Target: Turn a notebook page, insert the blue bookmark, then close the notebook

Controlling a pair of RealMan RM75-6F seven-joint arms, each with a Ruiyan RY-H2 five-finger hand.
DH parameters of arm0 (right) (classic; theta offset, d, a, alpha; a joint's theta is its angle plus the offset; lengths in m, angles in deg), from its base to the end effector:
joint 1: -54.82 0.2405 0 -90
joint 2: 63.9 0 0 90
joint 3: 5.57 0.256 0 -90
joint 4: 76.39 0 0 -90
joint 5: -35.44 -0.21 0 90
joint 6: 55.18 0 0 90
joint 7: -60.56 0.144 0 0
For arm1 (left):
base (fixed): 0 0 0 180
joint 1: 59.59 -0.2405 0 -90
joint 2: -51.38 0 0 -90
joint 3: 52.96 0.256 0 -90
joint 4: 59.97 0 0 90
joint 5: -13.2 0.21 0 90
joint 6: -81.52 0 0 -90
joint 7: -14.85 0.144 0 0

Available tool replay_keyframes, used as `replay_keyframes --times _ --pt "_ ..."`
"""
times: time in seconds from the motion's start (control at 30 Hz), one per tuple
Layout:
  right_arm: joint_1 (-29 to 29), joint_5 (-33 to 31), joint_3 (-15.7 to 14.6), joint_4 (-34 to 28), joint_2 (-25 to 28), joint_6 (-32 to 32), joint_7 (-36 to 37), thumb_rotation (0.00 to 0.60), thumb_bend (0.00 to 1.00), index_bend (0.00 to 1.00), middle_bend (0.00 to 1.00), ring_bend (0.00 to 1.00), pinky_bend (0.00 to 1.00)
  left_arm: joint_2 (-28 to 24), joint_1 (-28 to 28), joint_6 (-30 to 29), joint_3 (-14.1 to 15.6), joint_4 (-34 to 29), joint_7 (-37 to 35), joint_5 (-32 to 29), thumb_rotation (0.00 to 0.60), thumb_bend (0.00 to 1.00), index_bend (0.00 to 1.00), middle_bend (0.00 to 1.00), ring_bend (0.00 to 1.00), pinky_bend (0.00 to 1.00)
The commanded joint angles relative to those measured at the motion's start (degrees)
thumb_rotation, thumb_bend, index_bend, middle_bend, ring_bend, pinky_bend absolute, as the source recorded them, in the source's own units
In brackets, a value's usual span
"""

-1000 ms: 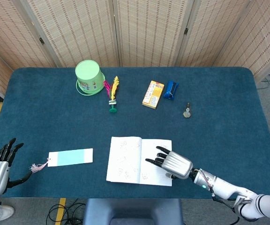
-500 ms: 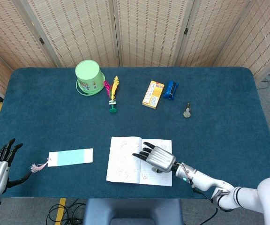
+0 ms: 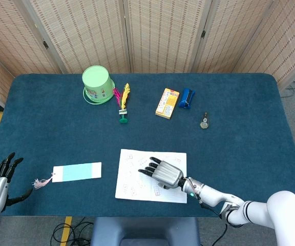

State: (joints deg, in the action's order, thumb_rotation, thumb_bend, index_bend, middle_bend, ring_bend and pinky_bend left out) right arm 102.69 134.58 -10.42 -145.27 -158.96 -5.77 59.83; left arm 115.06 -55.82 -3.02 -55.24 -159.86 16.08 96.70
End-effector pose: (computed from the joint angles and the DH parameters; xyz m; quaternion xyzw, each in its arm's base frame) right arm -0.1541 -0.2943 -0.0868 0.9063 -0.1959 0.3076 0.2136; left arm -0.2951 0.1710 0.1493 -0.5652 -0.4389 -0.3992 0.5733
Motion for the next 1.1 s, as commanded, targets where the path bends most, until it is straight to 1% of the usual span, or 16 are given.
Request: replay_keyframes --times 0.03,0.17,0.27,0.47,0.57,0.67,0.77,0.9,1.1 --pt "-0.1 0.1 -0.1 0.1 0.2 0.4 -0.1 0.600 0.26 0.02 0.23 0.19 0.11 0.0 0.1 0.0 0.0 0.0 0.0 0.1 0.600 0.23 0.15 0.04 0.08 0.16" --pt "-0.5 0.8 0.2 -0.6 1.6 3.7 1.1 0.600 0.23 0.02 0.23 0.19 0.11 -0.1 0.2 -0.2 -0.2 -0.1 0.0 0.5 0.600 0.23 0.15 0.04 0.08 0.16" --pt "-1.3 1.2 0.8 -2.2 4.3 7.4 1.5 0.600 0.21 0.02 0.23 0.19 0.11 -0.3 0.7 -0.1 -0.5 -0.1 0.1 0.9 0.600 0.23 0.15 0.04 0.08 0.16" --pt "-4.5 0.2 1.5 -8.6 13.0 13.1 -2.0 0.600 0.20 0.02 0.23 0.19 0.11 -0.8 3.1 1.9 -1.2 -0.2 0.3 2.9 0.600 0.23 0.15 0.04 0.08 0.16" --pt "-7.1 -1.7 1.9 -12.9 18.2 15.6 -5.2 0.600 0.20 0.02 0.23 0.19 0.11 -0.9 5.3 3.7 -1.7 0.4 0.6 4.4 0.600 0.23 0.16 0.04 0.08 0.16" --pt "-9.4 -3.2 2.0 -16.3 22.2 17.6 -7.6 0.600 0.20 0.02 0.22 0.19 0.11 -0.7 7.3 5.5 -2.1 1.0 0.9 5.6 0.600 0.23 0.16 0.04 0.08 0.16" --pt "-11.6 -3.9 1.5 -18.8 25.8 19.3 -9.2 0.600 0.20 0.02 0.22 0.19 0.11 -0.7 9.7 8.3 -2.3 1.5 1.2 6.5 0.600 0.23 0.19 0.04 0.08 0.16" --pt "-14.4 -4.6 0.9 -20.9 29.1 21.1 -10.9 0.600 0.20 0.02 0.22 0.19 0.11 -0.5 13.7 14.6 -2.0 2.0 2.6 6.5 0.600 0.23 0.23 0.04 0.08 0.16" --pt "-17.1 -5.6 1.0 -21.7 30.5 22.6 -10.7 0.600 0.20 0.02 0.21 0.18 0.11 1.1 19.0 24.1 -1.3 1.5 7.4 4.5 0.600 0.23 0.26 0.04 0.08 0.16"
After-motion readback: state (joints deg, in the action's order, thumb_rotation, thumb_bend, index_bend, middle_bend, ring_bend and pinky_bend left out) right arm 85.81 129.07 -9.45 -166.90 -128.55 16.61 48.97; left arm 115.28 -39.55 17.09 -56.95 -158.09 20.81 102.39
